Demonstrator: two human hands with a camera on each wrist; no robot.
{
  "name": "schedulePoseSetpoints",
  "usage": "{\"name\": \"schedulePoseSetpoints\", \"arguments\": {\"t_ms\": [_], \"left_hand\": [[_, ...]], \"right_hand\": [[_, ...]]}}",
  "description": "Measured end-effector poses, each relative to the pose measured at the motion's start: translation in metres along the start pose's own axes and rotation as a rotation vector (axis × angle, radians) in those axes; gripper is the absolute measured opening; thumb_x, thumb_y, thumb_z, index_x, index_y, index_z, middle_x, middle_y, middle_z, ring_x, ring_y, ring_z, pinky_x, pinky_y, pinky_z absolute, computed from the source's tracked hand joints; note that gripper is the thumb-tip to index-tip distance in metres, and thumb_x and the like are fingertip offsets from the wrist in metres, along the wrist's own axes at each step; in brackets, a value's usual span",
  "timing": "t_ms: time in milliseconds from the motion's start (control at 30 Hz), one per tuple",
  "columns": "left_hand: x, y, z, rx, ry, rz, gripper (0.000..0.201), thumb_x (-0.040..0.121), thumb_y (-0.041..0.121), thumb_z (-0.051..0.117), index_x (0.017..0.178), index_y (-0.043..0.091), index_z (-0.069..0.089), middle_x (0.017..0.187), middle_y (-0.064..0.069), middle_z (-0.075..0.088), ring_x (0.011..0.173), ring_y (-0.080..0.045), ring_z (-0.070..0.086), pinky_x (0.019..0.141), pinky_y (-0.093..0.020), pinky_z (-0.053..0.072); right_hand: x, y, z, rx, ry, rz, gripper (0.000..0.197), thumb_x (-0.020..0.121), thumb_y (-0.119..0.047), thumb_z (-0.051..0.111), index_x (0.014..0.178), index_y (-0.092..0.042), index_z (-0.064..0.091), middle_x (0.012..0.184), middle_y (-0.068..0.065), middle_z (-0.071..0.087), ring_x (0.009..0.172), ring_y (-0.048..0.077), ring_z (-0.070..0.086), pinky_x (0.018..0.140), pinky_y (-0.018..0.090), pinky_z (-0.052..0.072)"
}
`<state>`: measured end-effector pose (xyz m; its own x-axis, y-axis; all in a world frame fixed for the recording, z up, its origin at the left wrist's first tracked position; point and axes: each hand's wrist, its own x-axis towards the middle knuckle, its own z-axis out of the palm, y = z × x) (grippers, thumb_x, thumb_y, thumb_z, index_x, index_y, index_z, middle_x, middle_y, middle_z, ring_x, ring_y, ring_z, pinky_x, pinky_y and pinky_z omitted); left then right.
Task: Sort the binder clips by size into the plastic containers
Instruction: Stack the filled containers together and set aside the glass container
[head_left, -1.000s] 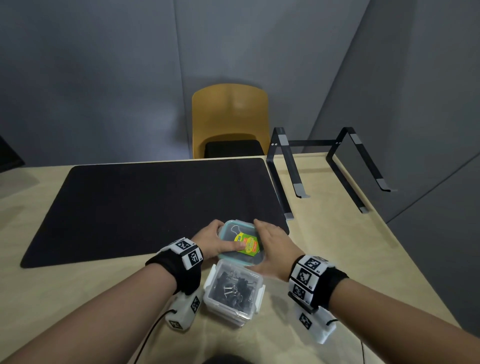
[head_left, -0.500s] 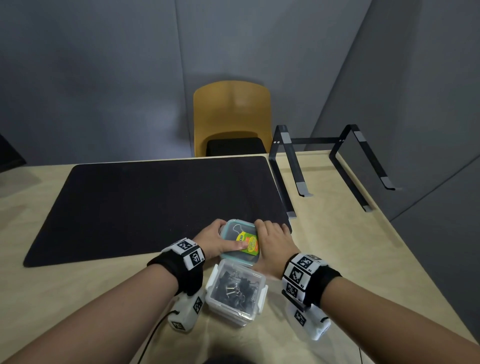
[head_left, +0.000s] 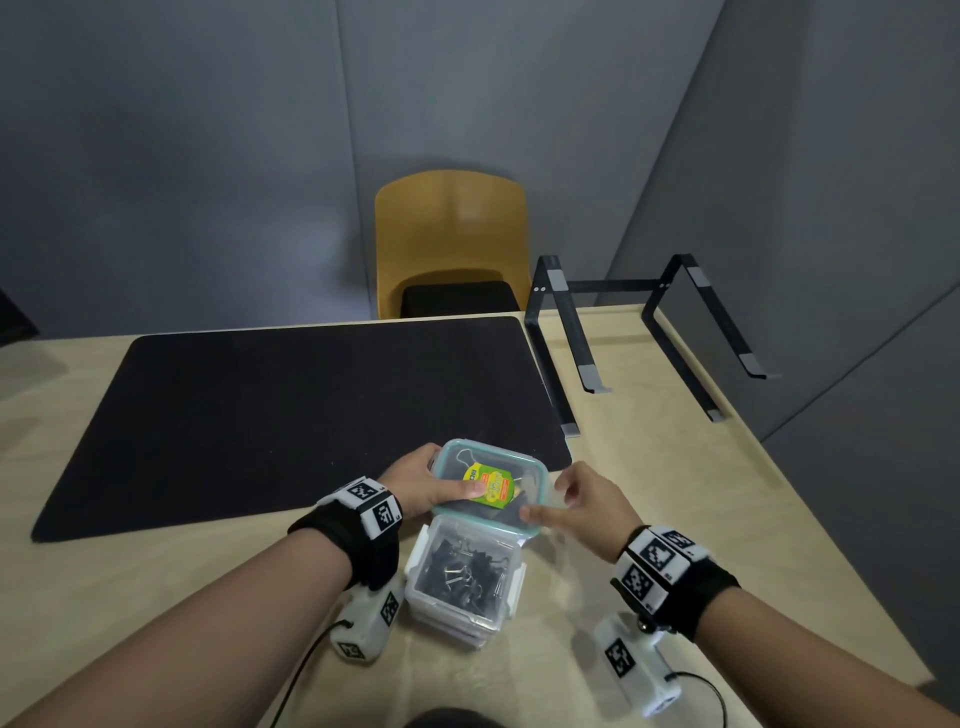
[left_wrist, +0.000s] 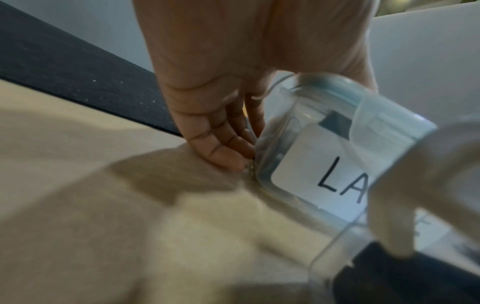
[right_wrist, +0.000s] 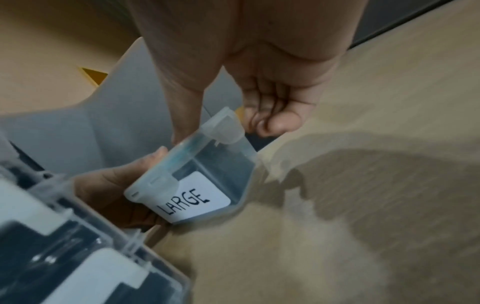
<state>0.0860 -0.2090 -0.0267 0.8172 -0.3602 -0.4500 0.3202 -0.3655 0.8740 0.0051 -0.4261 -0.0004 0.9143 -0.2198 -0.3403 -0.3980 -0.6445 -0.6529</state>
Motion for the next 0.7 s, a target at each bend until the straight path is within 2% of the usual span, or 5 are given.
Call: {"name": "schedulePoseSetpoints", "arguments": {"t_ms": [200, 433, 567, 633, 700], "left_hand": [[0.003, -0.002, -0.001, -0.027, -0.006, -0.020, 0.054, 0.058, 0.028, 0.090, 0.099, 0.017, 0.057, 0.096, -0.004, 0.069, 0.087, -0.020, 0.069, 0.078, -0.038, 0.058], [0.001, 0.001, 0.002, -0.042, -0.002, 0.002, 0.045, 0.063, 0.022, 0.087, 0.095, 0.016, 0.056, 0.089, -0.001, 0.068, 0.076, -0.013, 0.067, 0.062, -0.026, 0.053], [0.001, -0.002, 0.002, 0.009, 0.022, 0.027, 0.046, 0.062, 0.031, 0.087, 0.095, 0.019, 0.057, 0.092, 0.000, 0.068, 0.081, -0.014, 0.067, 0.070, -0.030, 0.056], [-0.001, -0.003, -0.001, 0.076, 0.035, 0.032, 0.048, 0.064, 0.041, 0.084, 0.098, 0.022, 0.056, 0.095, 0.003, 0.068, 0.085, -0.013, 0.067, 0.075, -0.030, 0.056], [-0.002, -0.008, -0.007, 0.139, 0.051, 0.039, 0.059, 0.060, 0.058, 0.079, 0.102, 0.024, 0.055, 0.099, 0.006, 0.066, 0.090, -0.011, 0.066, 0.080, -0.032, 0.056]], "right_hand": [[0.007, 0.005, 0.003, 0.015, -0.114, 0.012, 0.041, 0.071, -0.050, 0.073, 0.070, -0.013, 0.057, 0.054, -0.006, 0.056, 0.048, 0.006, 0.048, 0.051, 0.022, 0.037], [0.008, 0.005, 0.008, 0.183, -0.199, 0.028, 0.035, 0.079, -0.036, 0.071, 0.064, -0.013, 0.049, 0.052, 0.001, 0.055, 0.043, 0.008, 0.047, 0.052, 0.023, 0.039], [0.007, 0.001, 0.009, 0.161, -0.171, 0.002, 0.028, 0.081, -0.030, 0.071, 0.092, -0.014, 0.052, 0.080, 0.002, 0.059, 0.063, 0.016, 0.055, 0.056, 0.025, 0.044], [0.006, -0.006, 0.009, 0.131, -0.150, -0.071, 0.054, 0.082, -0.023, 0.070, 0.127, -0.018, 0.042, 0.117, 0.001, 0.052, 0.086, 0.019, 0.060, 0.067, 0.024, 0.048], [0.006, -0.011, 0.008, 0.075, -0.165, -0.125, 0.074, 0.084, -0.018, 0.067, 0.144, -0.025, 0.025, 0.134, 0.000, 0.040, 0.104, 0.018, 0.054, 0.083, 0.026, 0.047]]}}
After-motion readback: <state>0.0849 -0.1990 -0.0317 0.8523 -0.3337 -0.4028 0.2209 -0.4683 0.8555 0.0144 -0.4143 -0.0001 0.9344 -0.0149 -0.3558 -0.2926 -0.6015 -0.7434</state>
